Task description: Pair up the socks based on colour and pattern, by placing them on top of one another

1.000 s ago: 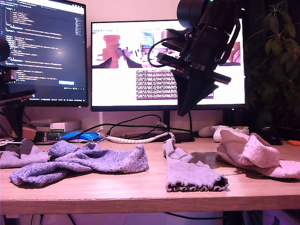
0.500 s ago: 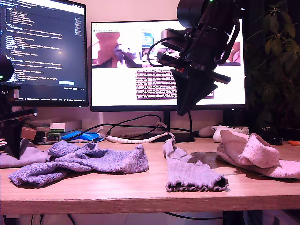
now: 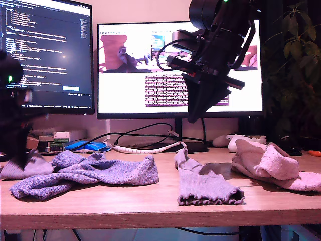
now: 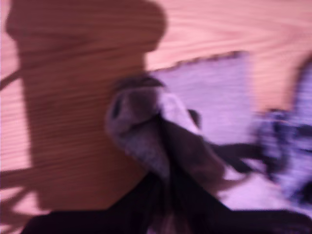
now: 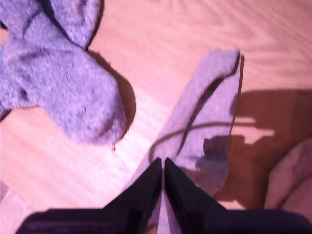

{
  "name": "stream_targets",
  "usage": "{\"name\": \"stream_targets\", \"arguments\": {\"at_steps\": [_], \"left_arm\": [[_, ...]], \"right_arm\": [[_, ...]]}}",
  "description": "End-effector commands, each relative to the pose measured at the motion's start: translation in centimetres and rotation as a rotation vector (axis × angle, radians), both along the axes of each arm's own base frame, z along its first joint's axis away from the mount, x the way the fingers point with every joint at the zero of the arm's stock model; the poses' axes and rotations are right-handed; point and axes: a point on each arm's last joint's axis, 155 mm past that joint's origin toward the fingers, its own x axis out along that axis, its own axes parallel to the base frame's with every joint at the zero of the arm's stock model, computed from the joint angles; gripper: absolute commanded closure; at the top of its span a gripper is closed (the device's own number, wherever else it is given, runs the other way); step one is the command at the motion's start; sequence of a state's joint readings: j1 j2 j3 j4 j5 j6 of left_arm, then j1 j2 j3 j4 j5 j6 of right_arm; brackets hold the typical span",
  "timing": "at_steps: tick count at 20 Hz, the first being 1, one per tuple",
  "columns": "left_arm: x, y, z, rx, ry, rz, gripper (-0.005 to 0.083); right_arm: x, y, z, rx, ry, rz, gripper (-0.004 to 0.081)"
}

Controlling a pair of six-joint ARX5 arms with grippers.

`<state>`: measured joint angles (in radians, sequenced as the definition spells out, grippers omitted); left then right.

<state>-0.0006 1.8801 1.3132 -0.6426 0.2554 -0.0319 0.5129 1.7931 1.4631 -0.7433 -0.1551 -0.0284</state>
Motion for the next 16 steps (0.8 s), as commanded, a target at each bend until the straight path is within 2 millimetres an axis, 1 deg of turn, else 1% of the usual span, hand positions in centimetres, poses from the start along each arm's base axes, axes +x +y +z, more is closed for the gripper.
{"name": "stream_targets", "arguments": {"at_steps": [1,3,5,7,9,10,11,13,14,15,16], "left_arm": [[0.0,-1.5,3.9,-0.036,-0.101,-0.048,0.0795],[-0.1,-3.1,6.8,-0.078,-0.174,-0.093,0.0795],[-0.5,-4.8,9.4,-0.098,-0.246,-0.178,0.0795],[-1.1,-6.3,11.4,-0.132,-0.296,-0.238,0.0795],[-1.8,-7.7,13.2,-0.175,-0.334,-0.280,0.0795],[-2.1,-8.2,14.0,-0.196,-0.350,-0.297,0.0795],[-2.5,-8.8,14.8,-0.217,-0.364,-0.314,0.0795],[-3.1,-9.6,16.0,-0.252,-0.387,-0.345,0.0795],[-3.5,-10.2,16.5,-0.276,-0.394,-0.364,0.0795],[-3.9,-10.8,16.8,-0.303,-0.395,-0.384,0.0795],[-4.4,-11.4,17.2,-0.331,-0.392,-0.406,0.0795]], "right_arm": [[-0.2,0.9,0.5,0.027,-0.019,0.031,0.0782],[-0.3,2.4,1.3,0.093,-0.034,0.087,0.0782],[-0.5,3.9,2.2,0.162,-0.051,0.161,0.0782],[-0.7,5.2,3.1,0.219,-0.078,0.229,0.0782],[-0.4,6.1,4.0,0.270,-0.107,0.255,0.0779],[-0.3,6.7,4.6,0.299,-0.125,0.272,0.0759],[-0.3,7.4,5.3,0.332,-0.142,0.293,0.0707],[-0.7,9.2,7.1,0.425,-0.173,0.358,0.0508],[-1.1,10.0,8.0,0.473,-0.186,0.399,0.0431],[-1.6,10.8,8.8,0.512,-0.200,0.441,0.0404],[-2.0,11.6,9.5,0.535,-0.230,0.478,0.0400]]}}
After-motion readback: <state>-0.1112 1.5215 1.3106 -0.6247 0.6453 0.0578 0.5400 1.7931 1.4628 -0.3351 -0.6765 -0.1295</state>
